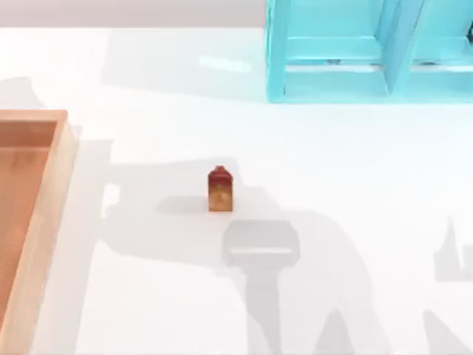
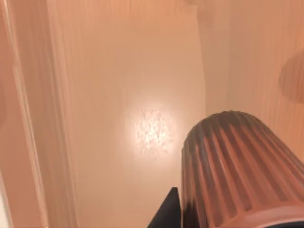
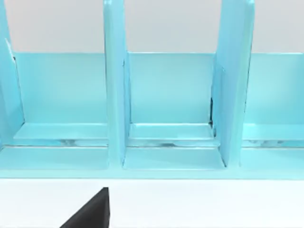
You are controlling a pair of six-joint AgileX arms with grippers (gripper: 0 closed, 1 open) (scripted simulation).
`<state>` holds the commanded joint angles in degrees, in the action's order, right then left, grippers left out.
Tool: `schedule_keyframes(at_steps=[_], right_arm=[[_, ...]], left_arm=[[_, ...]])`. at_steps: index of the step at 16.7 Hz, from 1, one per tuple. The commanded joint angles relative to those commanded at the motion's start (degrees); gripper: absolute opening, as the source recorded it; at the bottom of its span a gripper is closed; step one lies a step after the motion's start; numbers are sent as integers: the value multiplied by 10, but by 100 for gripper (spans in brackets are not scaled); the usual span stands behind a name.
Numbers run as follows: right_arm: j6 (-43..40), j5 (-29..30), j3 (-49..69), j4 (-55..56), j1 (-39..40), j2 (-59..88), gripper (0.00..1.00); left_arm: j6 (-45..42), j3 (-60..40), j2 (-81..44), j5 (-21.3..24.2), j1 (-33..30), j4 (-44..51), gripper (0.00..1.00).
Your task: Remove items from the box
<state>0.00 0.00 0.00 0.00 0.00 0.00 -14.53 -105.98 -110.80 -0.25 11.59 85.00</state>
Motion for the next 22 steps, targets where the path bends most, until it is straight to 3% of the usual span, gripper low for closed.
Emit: schedule_keyframes(at_steps=[5,12,15,18,22], right_arm=[[0,0,0,0,0,0,100],[0,0,0,0,0,0,100],[0,0,0,0,0,0,100],[0,0,0,0,0,0,100],[0,0,0,0,0,0,100]], left_arm=[[63,23,-4,0,-63,-25,0],[341,131,-3,0,-341,-132,0],[431,176,-2,-1,-431,-176,0],[466,199,2,-1,-466,-198,0],[465,199,-1,-1,-464,-197,0]])
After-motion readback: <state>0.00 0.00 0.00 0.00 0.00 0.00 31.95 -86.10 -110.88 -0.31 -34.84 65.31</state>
